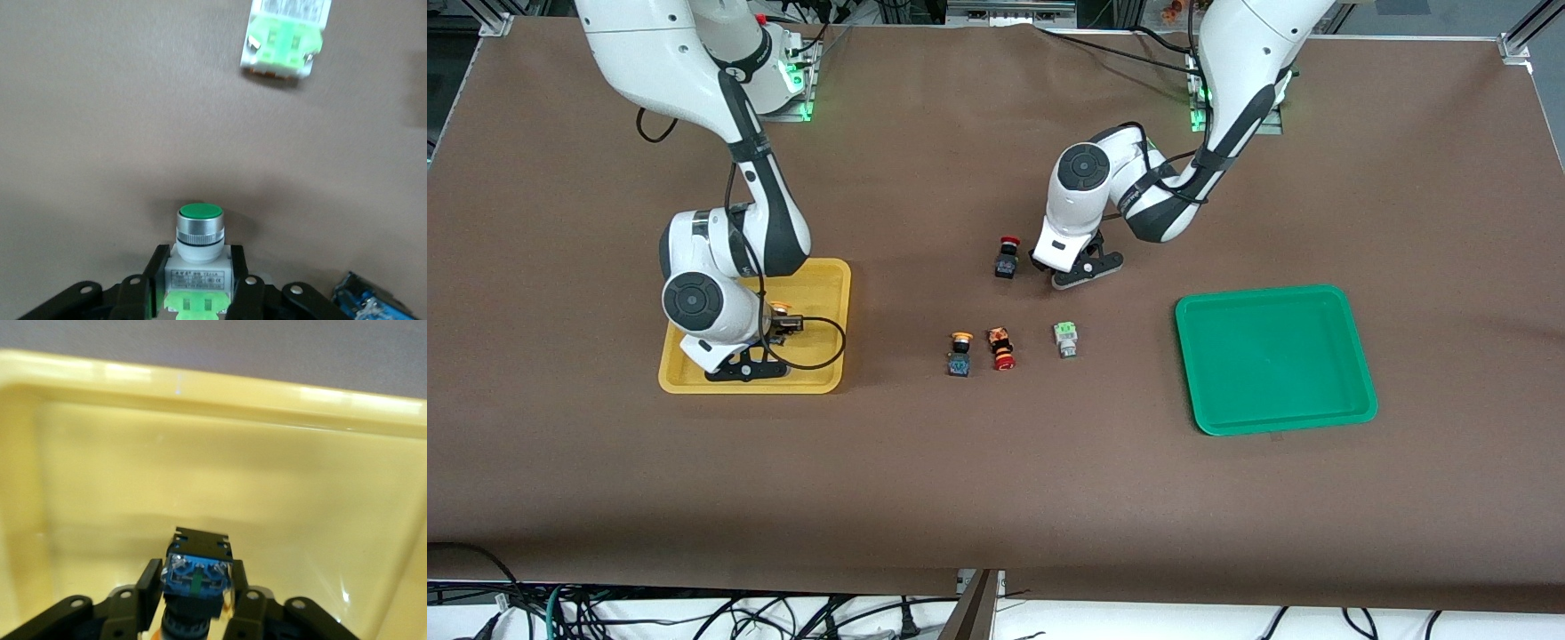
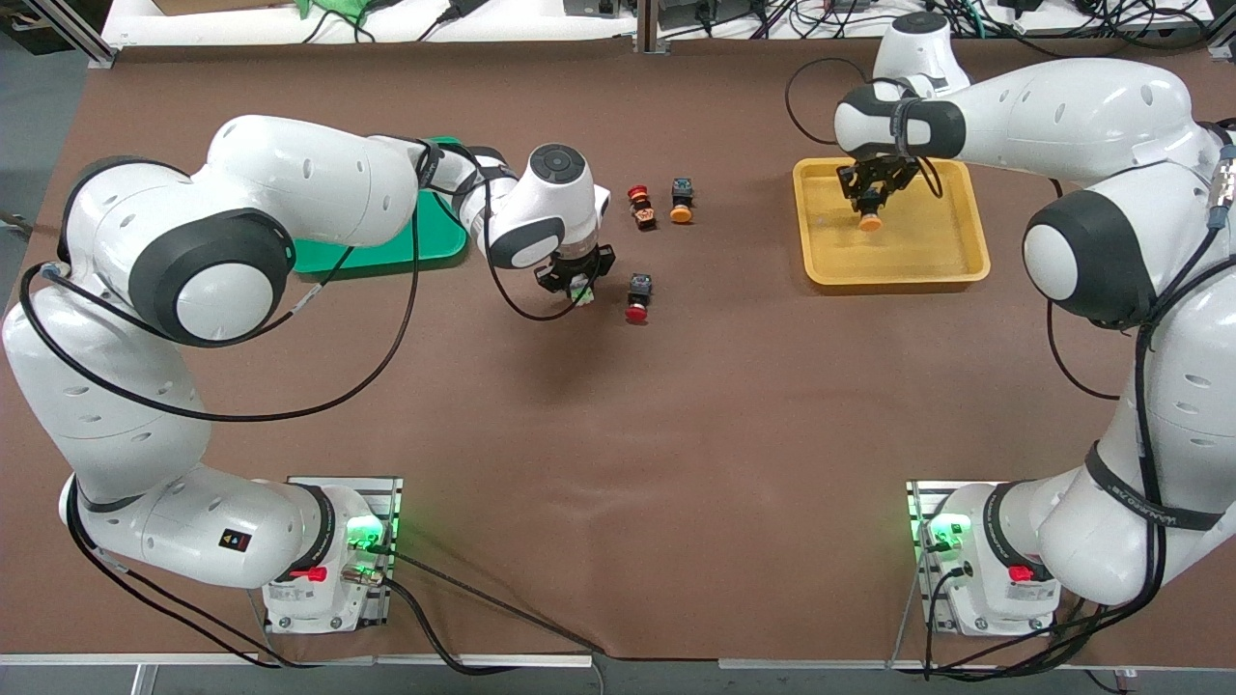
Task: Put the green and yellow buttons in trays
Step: 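Carry the yellow button to the yellow tray while the left gripper lifts the green button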
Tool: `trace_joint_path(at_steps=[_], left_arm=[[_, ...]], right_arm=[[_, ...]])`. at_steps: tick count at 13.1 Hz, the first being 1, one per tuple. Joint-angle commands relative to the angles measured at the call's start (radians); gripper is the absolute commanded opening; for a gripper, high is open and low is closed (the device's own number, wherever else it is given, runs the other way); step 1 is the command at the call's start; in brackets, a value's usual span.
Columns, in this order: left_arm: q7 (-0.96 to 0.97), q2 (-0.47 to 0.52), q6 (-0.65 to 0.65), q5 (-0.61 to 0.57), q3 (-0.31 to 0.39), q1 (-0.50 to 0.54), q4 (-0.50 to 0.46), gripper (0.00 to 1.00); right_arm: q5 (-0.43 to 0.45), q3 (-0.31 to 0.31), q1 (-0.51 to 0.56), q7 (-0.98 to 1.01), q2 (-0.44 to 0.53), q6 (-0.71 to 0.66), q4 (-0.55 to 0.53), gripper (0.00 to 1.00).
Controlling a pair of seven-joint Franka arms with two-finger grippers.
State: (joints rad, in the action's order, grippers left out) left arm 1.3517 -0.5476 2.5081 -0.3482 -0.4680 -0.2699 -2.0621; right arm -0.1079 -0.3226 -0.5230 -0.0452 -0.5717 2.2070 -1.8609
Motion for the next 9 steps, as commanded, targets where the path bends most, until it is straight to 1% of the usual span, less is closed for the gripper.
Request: trace_joint_path(at_steps=[1, 2, 3, 4, 5, 7, 9], left_arm=[[-0.079, 0.052, -0.012, -0.023, -0.014, 0.069, 0.01, 0.0], [-0.171, 0.069, -0.014, -0.014, -0.014, 0.107, 0.01, 0.0], [-0.25, 0.074, -0.012, -0.014, -0.014, 0.142, 0.013, 0.0], [-0.313, 0.072, -0.012, -0.012, -0.012, 0.177, 0.031, 0.0], [-0.365, 0.077, -0.014, -0.012, -0.012, 0.205, 0.037, 0.0], [-0.48, 0.118, -0.055, -0.012, -0.009, 0.262, 0.037, 0.0], [-0.659, 0.149, -0.084, -0.009, 0.008, 0.331, 0.034, 0.0]], right_arm=[[-0.013, -0.001, 0.011, 0.056, 0.023, 0.016, -0.021, 0.63], [-0.013, -0.001, 0.011, 0.048, 0.026, 0.013, -0.017, 0.72], [-0.015, 0.003, 0.009, 0.039, 0.036, 0.011, -0.009, 0.75], [-0.027, 0.011, 0.006, 0.021, 0.039, 0.01, 0.006, 0.75], [-0.077, 0.04, 0.0, -0.045, 0.039, 0.005, 0.032, 0.75], [-0.145, 0.094, -0.015, -0.225, 0.032, -0.018, 0.104, 0.75], [-0.183, 0.157, -0.035, -0.416, -0.008, -0.021, 0.187, 0.75]])
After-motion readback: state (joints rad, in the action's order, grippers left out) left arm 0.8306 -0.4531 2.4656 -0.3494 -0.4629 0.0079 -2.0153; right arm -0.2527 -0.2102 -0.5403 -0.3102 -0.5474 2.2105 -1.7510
